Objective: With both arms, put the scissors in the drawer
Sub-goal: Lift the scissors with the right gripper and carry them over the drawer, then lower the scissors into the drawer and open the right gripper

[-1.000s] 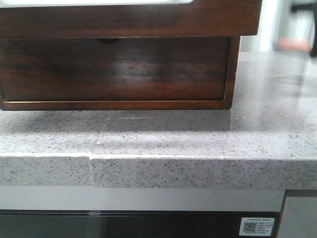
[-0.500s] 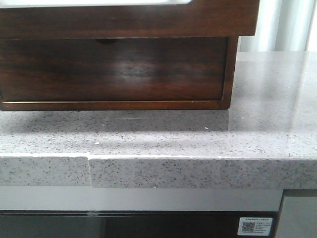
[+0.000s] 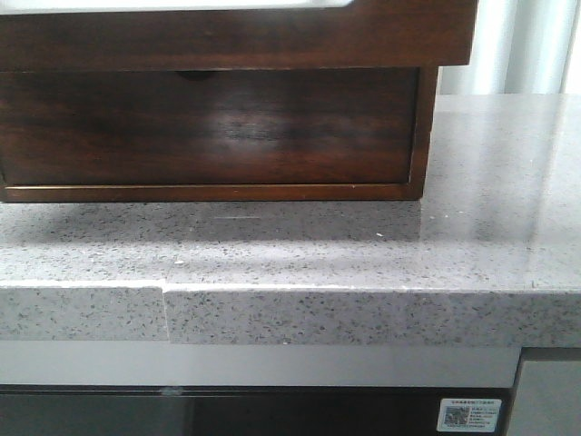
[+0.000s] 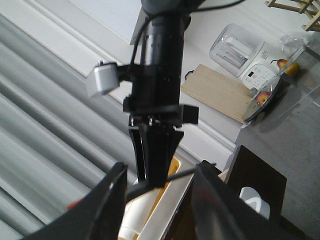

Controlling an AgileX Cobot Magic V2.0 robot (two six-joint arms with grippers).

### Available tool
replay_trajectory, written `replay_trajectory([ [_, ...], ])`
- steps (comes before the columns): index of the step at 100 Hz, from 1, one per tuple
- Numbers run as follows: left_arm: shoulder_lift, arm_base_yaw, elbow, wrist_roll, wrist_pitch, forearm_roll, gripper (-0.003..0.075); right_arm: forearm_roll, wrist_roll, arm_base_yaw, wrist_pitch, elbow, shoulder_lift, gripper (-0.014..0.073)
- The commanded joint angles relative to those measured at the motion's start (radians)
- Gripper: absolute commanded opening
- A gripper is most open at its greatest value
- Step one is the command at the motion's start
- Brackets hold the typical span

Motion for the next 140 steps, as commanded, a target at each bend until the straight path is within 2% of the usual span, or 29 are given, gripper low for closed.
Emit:
replay_trajectory([
  [1,0.005,-0.009,-0.027,-0.016,-0.012,-0.068,0.0293,0.011,-0.05,0.013,-0.095,-0.035,0.023,-0.0071],
  [38,0.005,-0.009,-0.027,-0.016,-0.012,-0.068,0.0293,-0.017,-0.074,0.016,-0.097,-0.035,0.126,-0.0061],
  [45,0.005,-0.009,-0.027,-0.016,-0.012,-0.068,0.0293,-0.017,-0.084,0.016,-0.096,-0.035,0.127,0.0011],
  [60,0.005,-0.009,-0.027,-0.016,-0.012,-0.068,0.0293,-0.02,-0.088,0.016,-0.096,-0.035,0.128,0.0266],
  [68,-0.002,-0.009,-0.027,-0.016,-0.012,-0.068,0.0293,-0.02,-0.088,0.016,-0.095,-0.035,0.128,0.0321],
  [80,-0.027,-0.009,-0.027,-0.024,-0.006,-0.068,0.0293,-0.02,-0.088,0.016,-0.093,-0.035,0.124,0.0314],
  [89,-0.065,-0.009,-0.027,-0.078,0.023,-0.064,0.0293,-0.02,-0.066,0.016,-0.078,-0.035,0.115,0.0312],
  [94,-0.092,-0.009,-0.027,-0.111,0.044,-0.059,0.028,-0.02,-0.032,0.016,-0.062,-0.035,0.102,0.0281],
  [101,-0.14,-0.009,-0.027,-0.158,0.08,-0.059,0.0226,-0.02,0.01,0.016,-0.032,-0.035,0.08,0.0161],
  [111,-0.231,-0.009,-0.027,-0.241,0.142,-0.031,0.0081,-0.018,0.021,0.016,0.015,-0.035,0.038,-0.008],
  [118,-0.299,-0.009,-0.027,-0.342,0.2,0.028,-0.002,0.003,0.042,0.016,0.039,-0.035,-0.002,-0.0058],
  [125,-0.366,-0.009,-0.027,-0.467,0.244,0.09,-0.0019,0.04,0.046,0.016,0.052,-0.034,-0.04,-0.0051],
  [140,-0.445,-0.009,-0.029,-0.834,0.302,0.267,-0.0019,0.117,0.046,0.016,0.036,0.006,-0.134,-0.0051],
])
